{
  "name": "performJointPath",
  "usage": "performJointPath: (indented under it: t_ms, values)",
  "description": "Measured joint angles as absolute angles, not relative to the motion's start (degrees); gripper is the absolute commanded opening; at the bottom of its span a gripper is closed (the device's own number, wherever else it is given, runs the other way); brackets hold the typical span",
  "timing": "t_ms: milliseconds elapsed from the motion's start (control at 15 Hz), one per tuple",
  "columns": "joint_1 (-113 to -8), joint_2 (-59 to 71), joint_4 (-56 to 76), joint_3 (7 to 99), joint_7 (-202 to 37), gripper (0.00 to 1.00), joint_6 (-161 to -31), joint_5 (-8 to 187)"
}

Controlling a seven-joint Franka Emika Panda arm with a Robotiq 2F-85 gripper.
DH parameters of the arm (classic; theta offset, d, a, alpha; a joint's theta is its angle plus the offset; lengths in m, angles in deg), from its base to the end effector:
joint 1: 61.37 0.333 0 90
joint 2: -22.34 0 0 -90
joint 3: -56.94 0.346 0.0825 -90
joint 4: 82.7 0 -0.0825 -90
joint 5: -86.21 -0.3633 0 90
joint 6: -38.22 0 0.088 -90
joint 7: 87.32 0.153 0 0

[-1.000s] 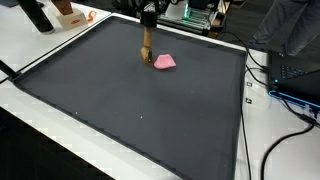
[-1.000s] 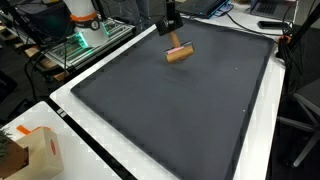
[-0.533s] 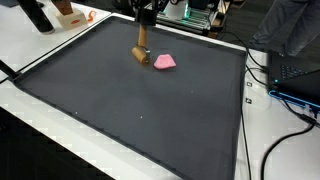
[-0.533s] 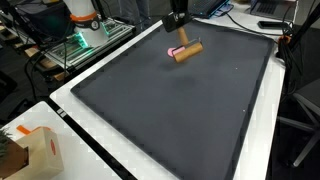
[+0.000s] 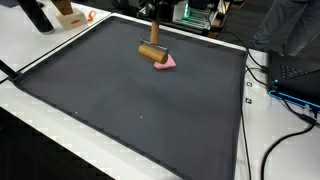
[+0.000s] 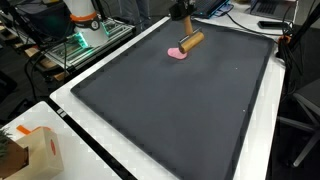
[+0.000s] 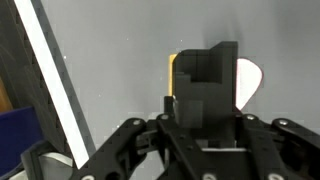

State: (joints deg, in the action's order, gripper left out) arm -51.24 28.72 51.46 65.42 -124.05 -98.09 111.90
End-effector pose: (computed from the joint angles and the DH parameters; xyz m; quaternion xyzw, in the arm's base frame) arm 0.4734 0.1407 0.3934 0.7907 0.5830 0.0425 0.1820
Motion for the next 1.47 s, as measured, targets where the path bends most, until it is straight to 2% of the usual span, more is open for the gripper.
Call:
performJointPath:
  t_ms: [800, 1467]
  values:
    - [-45.9, 26.6, 47.6, 71.6, -148.6, 0.23, -95.4, 113.5]
    - [-44.6, 21.2, 46.2, 73.3, -171.7, 0.23, -96.6, 116.6]
